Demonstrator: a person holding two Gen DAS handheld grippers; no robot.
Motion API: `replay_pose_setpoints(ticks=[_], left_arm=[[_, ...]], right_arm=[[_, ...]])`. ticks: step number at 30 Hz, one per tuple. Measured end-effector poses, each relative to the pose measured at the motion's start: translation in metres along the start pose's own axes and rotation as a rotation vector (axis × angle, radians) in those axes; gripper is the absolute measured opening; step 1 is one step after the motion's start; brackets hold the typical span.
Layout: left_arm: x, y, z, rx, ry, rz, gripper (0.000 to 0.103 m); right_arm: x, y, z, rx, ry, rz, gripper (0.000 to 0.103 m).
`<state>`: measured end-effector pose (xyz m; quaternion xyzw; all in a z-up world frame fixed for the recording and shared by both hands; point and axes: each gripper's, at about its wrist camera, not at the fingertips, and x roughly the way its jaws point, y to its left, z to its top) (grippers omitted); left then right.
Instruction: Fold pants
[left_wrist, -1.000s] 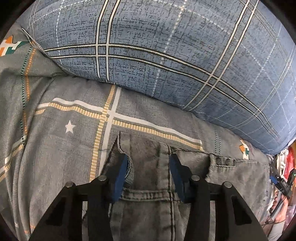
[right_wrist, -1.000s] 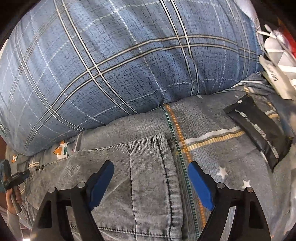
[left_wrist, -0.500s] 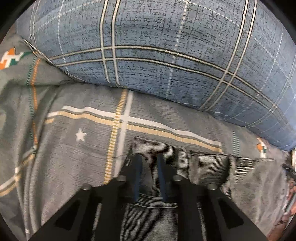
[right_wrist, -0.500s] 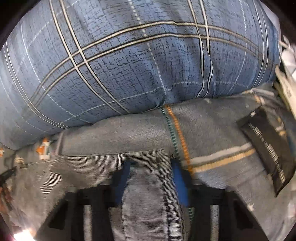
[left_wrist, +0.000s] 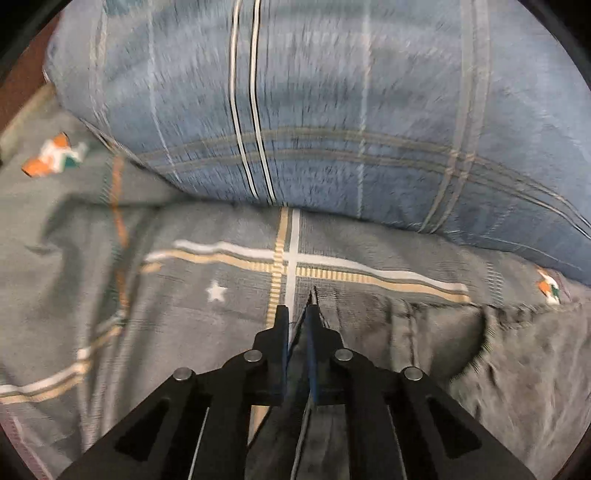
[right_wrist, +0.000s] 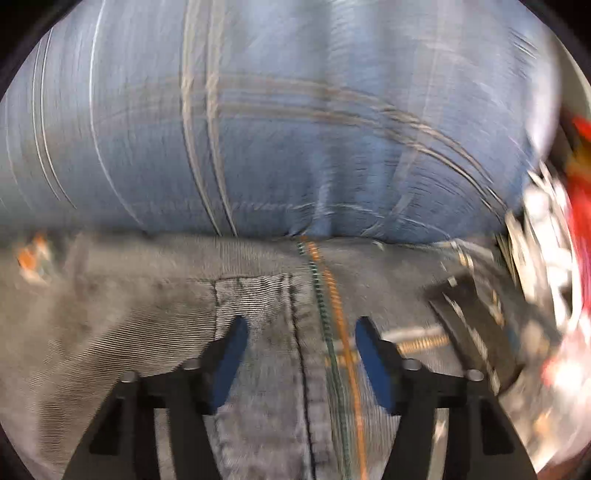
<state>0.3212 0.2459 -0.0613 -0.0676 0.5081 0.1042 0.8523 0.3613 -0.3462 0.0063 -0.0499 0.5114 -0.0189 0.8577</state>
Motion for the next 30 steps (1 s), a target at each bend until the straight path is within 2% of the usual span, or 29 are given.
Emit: replay_pose_setpoints(ticks=[1, 3, 5, 9, 10, 12, 13, 14, 16, 17, 18, 20, 21, 22, 23, 24, 26, 27, 30], left_arm=[[-0.011, -0.001, -0.004, 0.014, -0.022, -0.006, 0.018], [-0.036, -0.001, -0.021, 0.036, -0.050, -0.053, 0.047], [-0.048, -0.004, -0.036, 0.052, -0.070, -0.080, 0.055], [-0.044, -0.018, -0.070, 0.100, -0.034, -0.058, 0.055], [-0.036, -0.019, -0.074, 0.097, -0.029, -0.043, 0.055], [-0.026, -0.019, -0.077, 0.072, 0.009, -0.035, 0.055], [-0.021, -0.014, -0.080, 0.047, 0.030, -0.042, 0.056], [-0.019, -0.013, -0.081, 0.028, 0.040, -0.049, 0.058], [-0.018, -0.012, -0.083, 0.010, 0.046, -0.042, 0.065], [-0.017, -0.011, -0.082, 0.016, 0.041, -0.026, 0.069], [-0.015, -0.011, -0.082, 0.029, 0.037, -0.007, 0.070], [-0.013, -0.014, -0.082, 0.052, 0.029, 0.016, 0.070], [-0.014, -0.018, -0.085, 0.054, 0.024, 0.024, 0.073], [-0.013, -0.017, -0.085, 0.050, 0.022, 0.035, 0.074], [-0.012, -0.016, -0.084, 0.041, 0.024, 0.038, 0.076], [-0.012, -0.016, -0.083, 0.036, 0.030, 0.037, 0.076], [-0.017, -0.014, -0.083, 0.035, 0.036, 0.043, 0.075], [-0.024, -0.013, -0.082, 0.040, 0.031, 0.053, 0.075], [-0.055, -0.012, -0.084, 0.050, -0.044, 0.053, 0.075]], right_arm=[[-0.013, -0.006, -0.005, 0.020, -0.013, 0.021, 0.065], [-0.028, -0.018, -0.017, 0.047, 0.001, 0.064, 0.066], [-0.033, -0.026, -0.032, 0.069, 0.059, 0.104, 0.067], [-0.018, -0.039, -0.061, 0.106, 0.151, 0.113, 0.067], [-0.015, -0.041, -0.061, 0.123, 0.158, 0.122, 0.060], [-0.006, -0.040, -0.066, 0.114, 0.177, 0.107, 0.039], [-0.008, -0.038, -0.065, 0.100, 0.169, 0.099, 0.036], [-0.009, -0.037, -0.065, 0.090, 0.161, 0.096, 0.028], [-0.022, -0.029, -0.061, 0.016, 0.134, 0.030, 0.025], [-0.030, -0.020, -0.059, -0.078, 0.110, -0.058, 0.024], [-0.034, -0.015, -0.059, -0.124, 0.101, -0.094, 0.022], [-0.024, -0.015, -0.064, -0.148, 0.126, -0.129, 0.022], [-0.010, -0.013, -0.071, -0.174, 0.170, -0.166, 0.022], [-0.007, -0.010, -0.075, -0.195, 0.142, -0.183, 0.022], [-0.012, -0.009, -0.076, -0.200, 0.110, -0.201, 0.024], [-0.016, -0.010, -0.076, -0.188, 0.108, -0.210, 0.032], [-0.029, -0.016, -0.077, -0.127, 0.099, -0.135, 0.050], [-0.041, -0.020, -0.077, -0.103, 0.075, -0.125, 0.061], [-0.083, -0.028, -0.084, -0.062, -0.001, -0.083, 0.062]])
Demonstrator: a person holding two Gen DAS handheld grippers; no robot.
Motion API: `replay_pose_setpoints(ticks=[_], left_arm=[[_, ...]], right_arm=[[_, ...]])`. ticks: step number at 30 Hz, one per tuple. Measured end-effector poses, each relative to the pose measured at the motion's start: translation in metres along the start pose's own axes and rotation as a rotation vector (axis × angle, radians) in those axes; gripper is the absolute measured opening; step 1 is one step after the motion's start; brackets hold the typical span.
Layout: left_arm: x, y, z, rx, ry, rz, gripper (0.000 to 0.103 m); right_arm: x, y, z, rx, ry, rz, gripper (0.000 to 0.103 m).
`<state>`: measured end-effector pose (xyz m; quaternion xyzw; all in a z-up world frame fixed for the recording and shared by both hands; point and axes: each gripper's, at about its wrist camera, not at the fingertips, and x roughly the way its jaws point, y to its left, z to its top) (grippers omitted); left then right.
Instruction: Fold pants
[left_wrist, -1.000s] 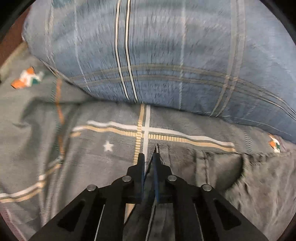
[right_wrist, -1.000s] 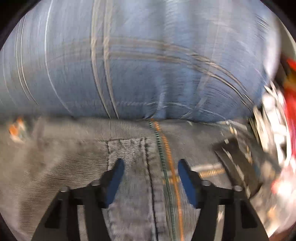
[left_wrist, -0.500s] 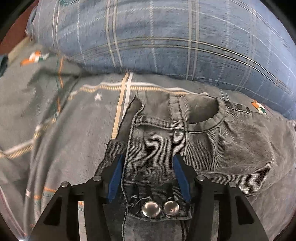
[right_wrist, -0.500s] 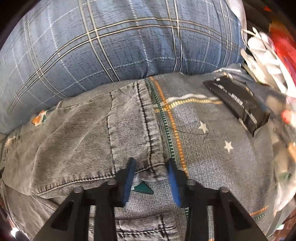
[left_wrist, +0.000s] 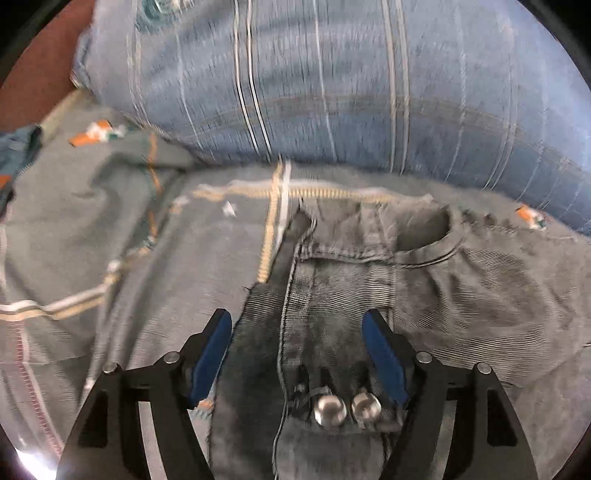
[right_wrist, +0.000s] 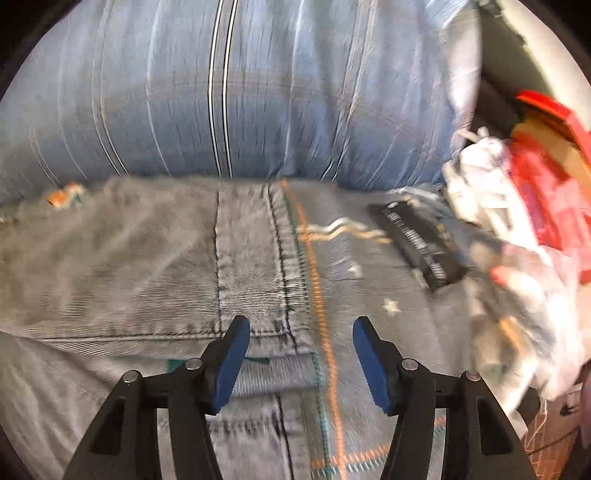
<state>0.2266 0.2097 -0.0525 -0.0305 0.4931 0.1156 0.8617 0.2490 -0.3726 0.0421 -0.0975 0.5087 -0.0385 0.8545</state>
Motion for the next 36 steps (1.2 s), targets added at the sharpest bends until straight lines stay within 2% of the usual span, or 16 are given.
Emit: replay_pose_setpoints(ticks=[2, 6, 11, 14, 15, 18, 20, 23, 24, 26, 28, 31, 32, 33, 35, 36], left_arm=[[-0.025, -0.002, -0.010, 0.025, -0.037, -0.024, 0.075], [-0.067, 0.005, -0.048, 0.053, -0.065, -0.040, 0.075], [-0.095, 0.026, -0.108, 0.007, -0.019, -0.082, 0.075], [-0.100, 0.027, -0.136, 0.000, 0.025, -0.090, 0.075], [-0.098, 0.026, -0.142, 0.001, 0.036, -0.089, 0.075], [-0.084, 0.024, -0.158, 0.006, 0.087, -0.061, 0.075], [-0.075, 0.024, -0.165, -0.005, 0.118, -0.056, 0.075], [-0.065, 0.028, -0.169, -0.046, 0.131, -0.089, 0.075], [-0.065, 0.030, -0.169, -0.068, 0.135, -0.097, 0.075], [-0.064, 0.027, -0.169, -0.049, 0.134, -0.093, 0.075], [-0.064, 0.026, -0.169, -0.044, 0.135, -0.094, 0.071], [-0.067, 0.017, -0.165, 0.012, 0.139, -0.093, 0.044], [-0.069, 0.012, -0.164, 0.037, 0.139, -0.075, 0.027], [-0.072, 0.008, -0.162, 0.069, 0.136, -0.022, 0.021], [-0.074, 0.005, -0.162, 0.087, 0.139, -0.015, 0.021], [-0.072, 0.005, -0.163, 0.094, 0.149, -0.015, 0.021]], right_arm=[[-0.025, -0.014, -0.014, 0.069, -0.029, 0.068, 0.065], [-0.048, -0.027, -0.062, 0.187, -0.002, 0.186, 0.067], [-0.048, -0.036, -0.136, 0.249, 0.089, 0.240, 0.067], [-0.040, -0.037, -0.160, 0.279, 0.119, 0.254, 0.066], [-0.035, -0.039, -0.164, 0.288, 0.124, 0.274, 0.065], [-0.029, -0.035, -0.168, 0.287, 0.129, 0.297, 0.046], [-0.023, -0.032, -0.172, 0.260, 0.136, 0.277, 0.045], [-0.016, -0.035, -0.179, 0.271, 0.161, 0.277, 0.041], [-0.017, -0.035, -0.179, 0.261, 0.160, 0.272, 0.039], [-0.019, -0.033, -0.178, 0.227, 0.163, 0.255, 0.031], [-0.022, -0.025, -0.177, 0.159, 0.166, 0.226, 0.024], [-0.034, -0.003, -0.173, 0.014, 0.149, 0.120, 0.022], [-0.039, 0.002, -0.172, -0.028, 0.138, 0.088, 0.022], [-0.044, 0.004, -0.172, -0.041, 0.122, 0.070, 0.022], [-0.046, 0.004, -0.174, -0.043, 0.119, 0.056, 0.022], [-0.035, 0.008, -0.178, -0.056, 0.161, 0.055, 0.022]])
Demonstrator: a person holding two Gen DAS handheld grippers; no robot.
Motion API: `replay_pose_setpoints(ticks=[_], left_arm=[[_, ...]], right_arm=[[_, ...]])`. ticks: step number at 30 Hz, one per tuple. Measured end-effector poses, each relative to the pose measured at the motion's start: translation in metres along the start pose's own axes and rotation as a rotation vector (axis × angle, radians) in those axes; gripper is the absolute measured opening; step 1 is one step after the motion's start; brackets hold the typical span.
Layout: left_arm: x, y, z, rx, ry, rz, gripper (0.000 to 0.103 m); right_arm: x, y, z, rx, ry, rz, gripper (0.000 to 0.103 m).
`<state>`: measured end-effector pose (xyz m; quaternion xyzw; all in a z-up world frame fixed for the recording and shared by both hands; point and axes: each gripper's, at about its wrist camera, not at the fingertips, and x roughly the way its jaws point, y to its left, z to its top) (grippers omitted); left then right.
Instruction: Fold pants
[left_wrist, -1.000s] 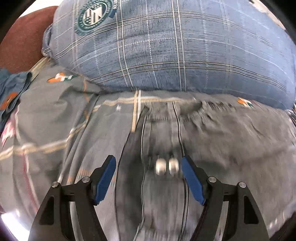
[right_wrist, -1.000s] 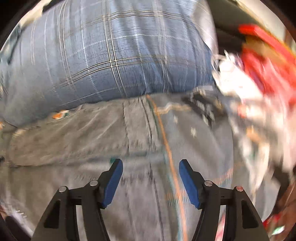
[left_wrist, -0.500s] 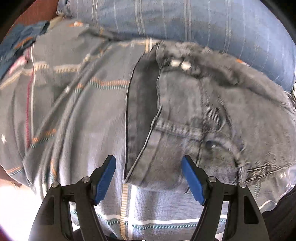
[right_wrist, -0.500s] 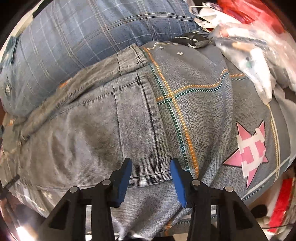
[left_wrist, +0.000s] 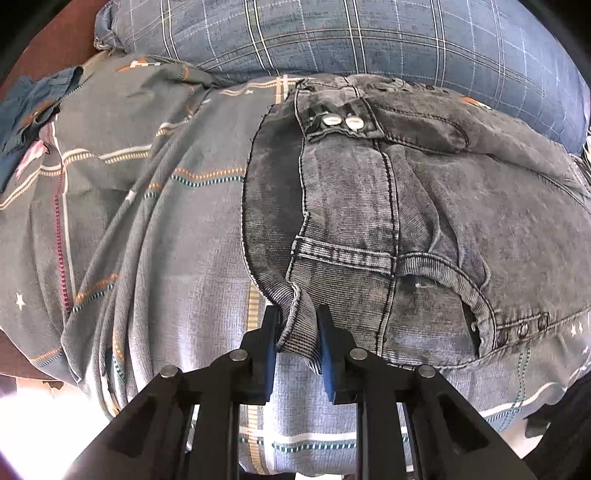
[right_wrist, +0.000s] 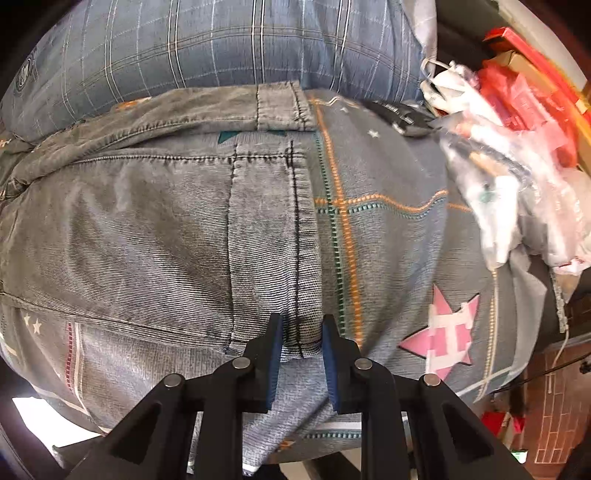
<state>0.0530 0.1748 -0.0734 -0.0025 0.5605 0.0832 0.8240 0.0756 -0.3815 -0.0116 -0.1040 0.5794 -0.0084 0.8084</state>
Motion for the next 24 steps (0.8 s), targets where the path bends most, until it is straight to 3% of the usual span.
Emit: replay_pose_setpoints(ticks=[1, 3, 4, 6, 9, 11, 13, 15, 18, 21, 24], left_arm=[[0.003, -0.001, -0.001, 0.012, 0.005, 0.006, 0.022], [0.008, 0.000, 0.001, 0.014, 0.008, 0.012, 0.023], [0.007, 0.002, 0.004, 0.010, 0.010, 0.011, 0.023], [0.007, 0.004, 0.005, 0.007, 0.013, 0.021, 0.024], [-0.002, 0.008, 0.005, 0.001, -0.012, 0.027, 0.025], [-0.010, 0.007, 0.002, -0.006, -0.030, 0.020, 0.027], [-0.019, 0.010, -0.002, -0.009, -0.040, 0.006, 0.028], [-0.032, 0.015, -0.002, -0.035, -0.068, -0.027, 0.037], [-0.057, 0.025, 0.011, -0.090, -0.135, -0.094, 0.063], [-0.067, 0.026, 0.037, -0.134, -0.215, -0.103, 0.063], [-0.056, 0.030, 0.074, -0.183, -0.202, -0.178, 0.063]], right_arm=[[0.011, 0.005, -0.002, -0.019, 0.027, -0.007, 0.023], [0.004, 0.001, -0.003, -0.006, -0.014, -0.033, 0.034], [-0.001, -0.003, -0.001, 0.027, -0.020, -0.026, 0.043], [-0.014, -0.008, 0.000, 0.082, -0.067, 0.039, 0.045], [-0.031, -0.017, -0.003, 0.140, -0.124, 0.067, 0.049], [-0.031, -0.020, -0.008, 0.161, -0.115, 0.082, 0.056], [-0.028, -0.025, -0.009, 0.193, -0.109, 0.120, 0.057], [-0.035, -0.028, -0.005, 0.209, -0.148, 0.143, 0.057], [-0.051, -0.028, 0.014, 0.225, -0.219, 0.208, 0.057], [-0.056, -0.027, 0.048, 0.230, -0.256, 0.297, 0.059], [-0.042, -0.028, 0.090, 0.223, -0.255, 0.346, 0.059]])
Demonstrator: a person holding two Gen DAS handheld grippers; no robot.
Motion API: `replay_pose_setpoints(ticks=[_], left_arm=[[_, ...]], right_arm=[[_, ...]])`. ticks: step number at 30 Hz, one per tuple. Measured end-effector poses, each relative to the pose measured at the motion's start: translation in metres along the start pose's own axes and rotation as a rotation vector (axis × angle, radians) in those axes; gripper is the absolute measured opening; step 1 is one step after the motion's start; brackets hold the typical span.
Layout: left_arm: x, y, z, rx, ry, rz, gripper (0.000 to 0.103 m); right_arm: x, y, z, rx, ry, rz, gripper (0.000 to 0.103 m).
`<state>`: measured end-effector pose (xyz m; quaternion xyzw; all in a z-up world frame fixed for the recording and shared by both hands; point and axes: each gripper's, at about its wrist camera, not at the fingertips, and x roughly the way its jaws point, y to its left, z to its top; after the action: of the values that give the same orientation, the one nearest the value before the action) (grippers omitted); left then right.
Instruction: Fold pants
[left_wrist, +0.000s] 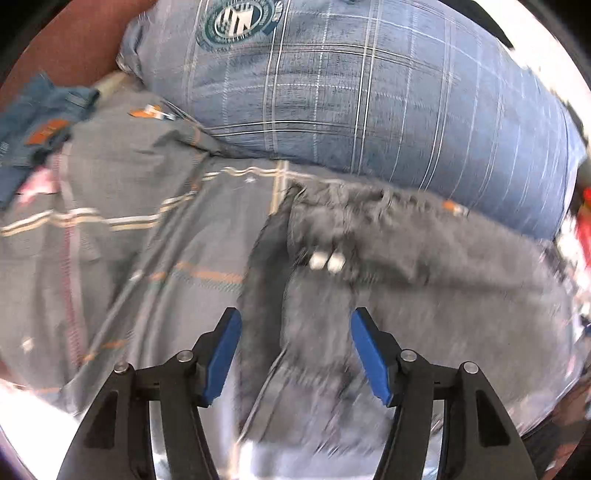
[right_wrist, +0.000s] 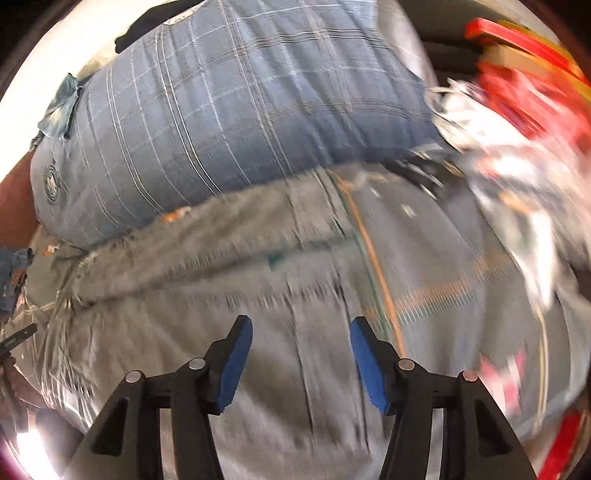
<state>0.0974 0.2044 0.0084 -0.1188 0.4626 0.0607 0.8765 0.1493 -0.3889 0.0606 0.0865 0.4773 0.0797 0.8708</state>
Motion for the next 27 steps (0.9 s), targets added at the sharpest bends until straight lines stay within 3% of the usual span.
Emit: replay_pose_setpoints(ticks=[3, 6, 12, 14, 20, 27], left_arm=[[0.032, 0.001, 0.036, -0.041, 0.042, -0.057, 0.063], [0.067, 0.013, 0.072, -0.106, 0.107, -0.097, 0.063], [0.123, 0.031, 0.122, -0.222, 0.158, -0.128, 0.062], [0.142, 0.029, 0.134, -0.230, 0.178, -0.150, 0.054], [0.180, 0.014, 0.148, -0.197, 0.223, -0.155, 0.044], [0.194, 0.012, 0.147, -0.178, 0.215, -0.082, 0.044]], right_arm=[[0.034, -0.005, 0.046, 0.034, 0.030, 0.032, 0.059], [0.067, -0.014, 0.083, 0.064, 0.060, 0.002, 0.059], [0.111, -0.021, 0.125, 0.033, 0.116, -0.050, 0.059], [0.123, -0.025, 0.134, 0.029, 0.127, -0.059, 0.059], [0.153, -0.035, 0.146, 0.048, 0.153, -0.069, 0.059], [0.166, -0.038, 0.151, 0.052, 0.160, -0.057, 0.059]])
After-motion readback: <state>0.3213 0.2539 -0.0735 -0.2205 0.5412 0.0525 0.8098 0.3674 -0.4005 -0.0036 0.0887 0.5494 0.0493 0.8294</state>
